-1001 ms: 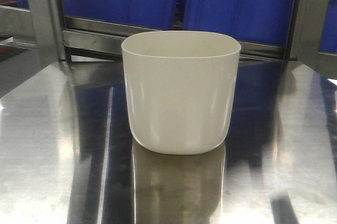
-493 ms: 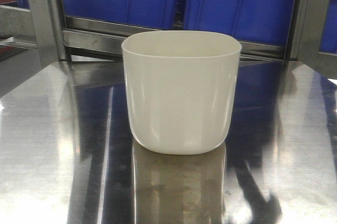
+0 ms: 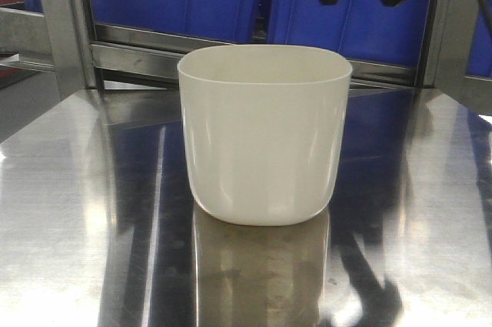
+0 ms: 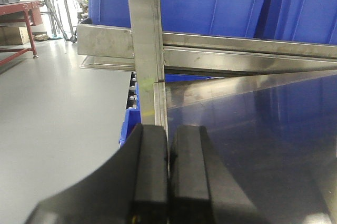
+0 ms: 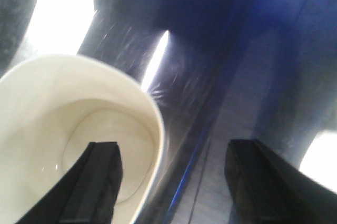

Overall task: Move white bin to right shelf second layer
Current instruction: 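Lower the right gripper into the white bin's rim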

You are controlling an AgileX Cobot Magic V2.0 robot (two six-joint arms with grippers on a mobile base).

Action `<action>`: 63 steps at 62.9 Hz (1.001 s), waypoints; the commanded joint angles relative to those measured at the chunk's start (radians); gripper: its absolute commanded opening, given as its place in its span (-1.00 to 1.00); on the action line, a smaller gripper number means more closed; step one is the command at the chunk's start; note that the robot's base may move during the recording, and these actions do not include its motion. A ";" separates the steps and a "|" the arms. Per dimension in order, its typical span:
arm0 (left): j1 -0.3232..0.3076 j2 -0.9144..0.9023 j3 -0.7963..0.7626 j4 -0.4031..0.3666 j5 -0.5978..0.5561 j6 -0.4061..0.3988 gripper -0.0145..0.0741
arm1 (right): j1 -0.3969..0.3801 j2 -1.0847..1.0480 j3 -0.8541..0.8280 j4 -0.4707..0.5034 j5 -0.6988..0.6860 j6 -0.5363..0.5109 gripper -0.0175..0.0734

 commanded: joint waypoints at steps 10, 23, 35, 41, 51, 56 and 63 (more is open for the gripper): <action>-0.004 -0.014 0.037 -0.005 -0.085 -0.004 -0.48 | 0.007 0.014 -0.039 0.013 0.004 -0.001 0.57; -0.004 -0.014 0.037 -0.005 -0.085 -0.004 -0.48 | 0.007 0.050 -0.039 0.027 0.014 -0.001 0.57; -0.004 -0.014 0.037 -0.005 -0.085 -0.004 -0.48 | 0.007 0.084 -0.039 0.035 0.009 -0.001 0.57; -0.004 -0.014 0.037 -0.005 -0.085 -0.004 -0.48 | 0.007 0.103 -0.039 0.035 0.001 -0.001 0.57; -0.004 -0.014 0.037 -0.005 -0.085 -0.004 -0.48 | 0.007 0.138 -0.039 0.036 -0.017 -0.001 0.57; -0.004 -0.014 0.037 -0.005 -0.085 -0.004 -0.48 | 0.007 0.152 -0.039 0.037 -0.024 -0.001 0.57; -0.004 -0.014 0.037 -0.005 -0.085 -0.004 -0.48 | 0.007 0.174 -0.039 0.040 -0.028 -0.001 0.57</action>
